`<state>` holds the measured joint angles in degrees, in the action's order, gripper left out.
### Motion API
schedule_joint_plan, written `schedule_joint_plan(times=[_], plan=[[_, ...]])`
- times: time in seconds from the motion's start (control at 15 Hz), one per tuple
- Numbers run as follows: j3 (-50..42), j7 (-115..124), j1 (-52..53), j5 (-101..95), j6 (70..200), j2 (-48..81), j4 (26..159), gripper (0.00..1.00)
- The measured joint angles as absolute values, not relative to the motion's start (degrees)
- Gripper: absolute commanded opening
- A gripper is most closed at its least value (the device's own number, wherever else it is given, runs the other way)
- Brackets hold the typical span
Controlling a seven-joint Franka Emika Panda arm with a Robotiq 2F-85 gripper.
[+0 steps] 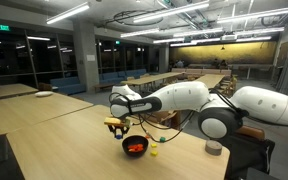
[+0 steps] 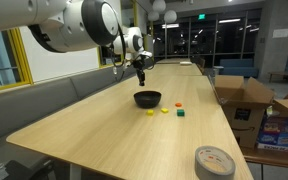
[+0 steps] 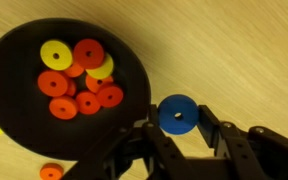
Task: Place the three rings inside the black bowl.
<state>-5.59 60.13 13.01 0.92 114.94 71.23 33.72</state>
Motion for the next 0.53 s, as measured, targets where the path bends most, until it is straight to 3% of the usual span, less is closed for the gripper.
schedule_joint_plan(times=[0.53], plan=[[-6.6, 59.5, 9.8, 0.9, 114.8, 71.2, 34.5, 0.18]])
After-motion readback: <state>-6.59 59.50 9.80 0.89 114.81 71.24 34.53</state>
